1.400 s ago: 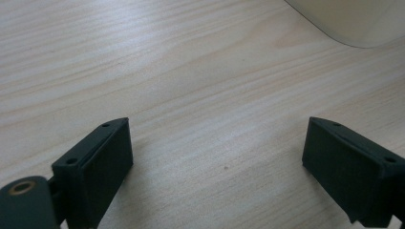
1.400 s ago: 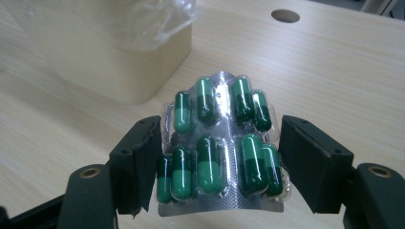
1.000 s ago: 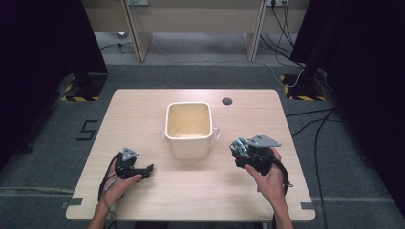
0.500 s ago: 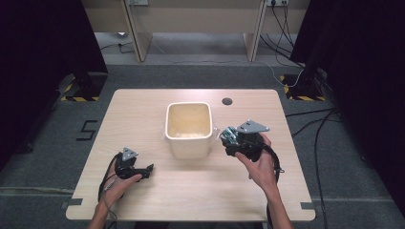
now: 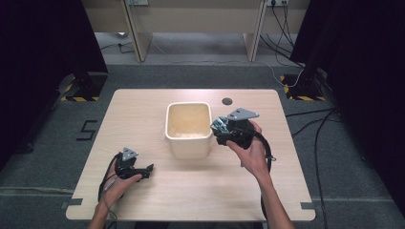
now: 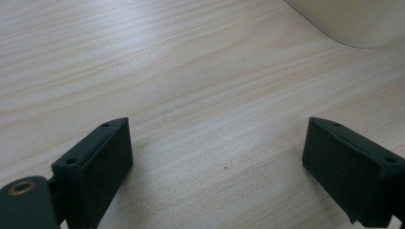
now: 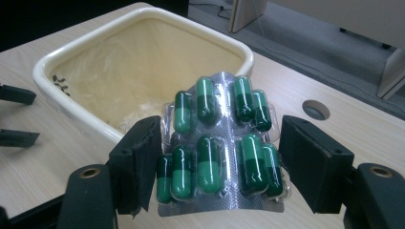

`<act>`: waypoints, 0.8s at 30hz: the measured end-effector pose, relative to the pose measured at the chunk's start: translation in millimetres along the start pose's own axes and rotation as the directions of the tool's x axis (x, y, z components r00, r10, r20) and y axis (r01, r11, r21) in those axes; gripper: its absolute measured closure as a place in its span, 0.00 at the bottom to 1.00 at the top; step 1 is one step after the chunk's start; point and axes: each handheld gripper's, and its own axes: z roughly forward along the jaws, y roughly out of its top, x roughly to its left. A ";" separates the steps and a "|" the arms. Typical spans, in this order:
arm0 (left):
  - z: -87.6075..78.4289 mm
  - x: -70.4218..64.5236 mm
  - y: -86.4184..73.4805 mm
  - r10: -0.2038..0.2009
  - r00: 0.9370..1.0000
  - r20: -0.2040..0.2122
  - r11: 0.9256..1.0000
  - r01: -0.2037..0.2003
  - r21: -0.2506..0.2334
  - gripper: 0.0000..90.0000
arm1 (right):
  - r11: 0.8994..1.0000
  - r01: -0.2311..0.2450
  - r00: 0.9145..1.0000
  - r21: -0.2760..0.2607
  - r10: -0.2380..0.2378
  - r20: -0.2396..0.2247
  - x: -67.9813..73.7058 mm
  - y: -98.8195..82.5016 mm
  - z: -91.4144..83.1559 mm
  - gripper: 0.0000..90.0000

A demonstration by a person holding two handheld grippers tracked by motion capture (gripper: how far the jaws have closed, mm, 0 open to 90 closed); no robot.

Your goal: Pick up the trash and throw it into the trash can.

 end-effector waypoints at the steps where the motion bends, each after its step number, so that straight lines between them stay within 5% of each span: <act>1: 0.0 0.0 0.0 0.000 1.000 0.000 1.000 0.000 0.000 0.10 | 1.000 0.004 1.000 0.000 -0.004 -0.003 1.1 3.0 1.7 0.36; 24: 0.0 0.0 0.0 -0.001 1.000 0.001 1.000 0.001 0.000 0.10 | 0.998 0.041 0.997 0.036 -0.039 -0.061 21.4 40.4 43.8 0.36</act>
